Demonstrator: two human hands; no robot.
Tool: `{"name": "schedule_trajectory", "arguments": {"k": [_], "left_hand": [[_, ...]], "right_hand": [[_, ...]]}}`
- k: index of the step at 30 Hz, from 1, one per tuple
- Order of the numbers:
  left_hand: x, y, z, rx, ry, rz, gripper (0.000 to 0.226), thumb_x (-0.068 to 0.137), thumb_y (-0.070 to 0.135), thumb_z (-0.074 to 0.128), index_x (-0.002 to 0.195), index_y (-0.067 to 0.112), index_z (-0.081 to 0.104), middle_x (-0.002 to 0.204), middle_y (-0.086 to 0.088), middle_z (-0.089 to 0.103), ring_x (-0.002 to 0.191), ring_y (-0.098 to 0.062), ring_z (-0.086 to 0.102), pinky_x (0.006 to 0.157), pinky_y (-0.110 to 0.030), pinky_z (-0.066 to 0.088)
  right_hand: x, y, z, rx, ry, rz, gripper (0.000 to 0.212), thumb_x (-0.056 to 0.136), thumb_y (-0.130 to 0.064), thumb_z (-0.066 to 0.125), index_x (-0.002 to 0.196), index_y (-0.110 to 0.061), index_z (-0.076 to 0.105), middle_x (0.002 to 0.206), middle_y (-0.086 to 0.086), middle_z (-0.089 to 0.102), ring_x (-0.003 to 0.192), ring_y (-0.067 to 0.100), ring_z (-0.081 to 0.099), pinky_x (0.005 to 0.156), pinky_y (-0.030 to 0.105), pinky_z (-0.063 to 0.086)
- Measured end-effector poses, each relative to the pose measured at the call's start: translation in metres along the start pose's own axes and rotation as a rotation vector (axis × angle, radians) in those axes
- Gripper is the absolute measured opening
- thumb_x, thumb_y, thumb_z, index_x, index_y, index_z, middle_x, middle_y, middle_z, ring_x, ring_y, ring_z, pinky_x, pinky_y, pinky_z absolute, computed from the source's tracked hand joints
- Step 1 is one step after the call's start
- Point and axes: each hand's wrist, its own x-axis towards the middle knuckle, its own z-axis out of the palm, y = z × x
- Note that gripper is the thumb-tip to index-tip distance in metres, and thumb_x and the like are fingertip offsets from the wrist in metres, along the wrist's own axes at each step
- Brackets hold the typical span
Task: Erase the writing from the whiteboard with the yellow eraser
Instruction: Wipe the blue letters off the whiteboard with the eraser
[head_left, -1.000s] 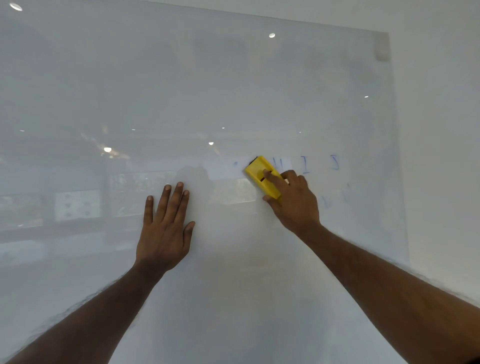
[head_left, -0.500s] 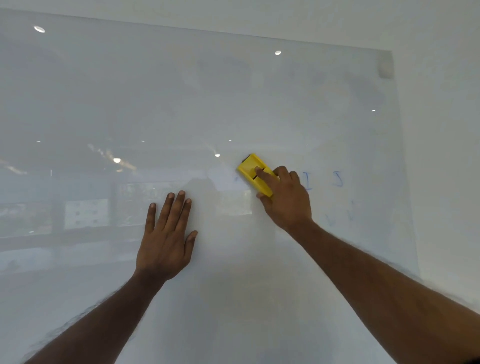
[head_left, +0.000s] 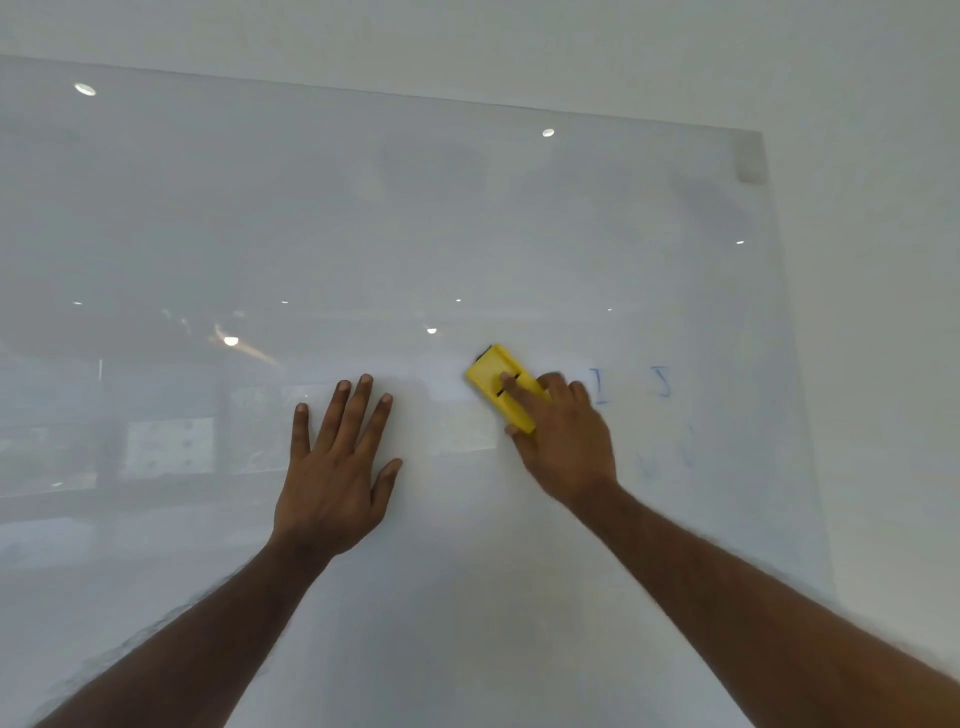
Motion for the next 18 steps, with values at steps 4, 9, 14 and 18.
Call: {"name": "schedule_trajectory", "arguments": {"k": [4, 9, 14, 18], "left_hand": [[0.006, 0.009, 0.002, 0.004, 0.004, 0.056, 0.064, 0.1, 0.041, 0.033, 0.158, 0.017, 0.024, 0.169, -0.008, 0.012, 0.156, -0.028, 0.01, 0.123, -0.058, 0.015], [0.015, 0.023, 0.007, 0.003, -0.001, 0.08, 0.063, 0.102, 0.034, 0.029, 0.157, 0.004, 0.022, 0.168, -0.011, 0.014, 0.155, -0.028, 0.014, 0.123, -0.054, 0.02], [0.012, 0.034, 0.013, -0.027, -0.014, 0.052, 0.065, 0.102, 0.036, 0.028, 0.157, 0.001, 0.019, 0.168, -0.013, 0.014, 0.155, -0.029, 0.013, 0.124, -0.054, 0.018], [0.011, 0.038, 0.014, -0.045, 0.001, 0.029, 0.068, 0.101, 0.038, 0.03, 0.157, 0.001, 0.019, 0.168, -0.013, 0.014, 0.155, -0.029, 0.012, 0.124, -0.054, 0.016]], "right_hand": [[-0.058, 0.001, 0.016, -0.008, -0.105, -0.297, 0.06, 0.077, -0.031, 0.073, 0.133, -0.031, 0.053, 0.11, 0.009, 0.059, 0.078, 0.03, 0.052, 0.055, 0.036, 0.049], [-0.019, 0.049, -0.005, -0.063, -0.01, -0.092, 0.058, 0.076, -0.032, 0.075, 0.131, -0.033, 0.055, 0.106, 0.007, 0.058, 0.081, 0.031, 0.054, 0.054, 0.033, 0.048], [-0.021, 0.053, -0.002, -0.038, 0.043, 0.023, 0.057, 0.08, -0.035, 0.071, 0.134, -0.032, 0.052, 0.109, 0.006, 0.055, 0.086, 0.029, 0.05, 0.054, 0.033, 0.045], [-0.067, 0.054, 0.005, -0.064, -0.072, -0.227, 0.057, 0.078, -0.037, 0.073, 0.131, -0.031, 0.054, 0.107, 0.006, 0.059, 0.078, 0.028, 0.052, 0.052, 0.033, 0.046]]}}
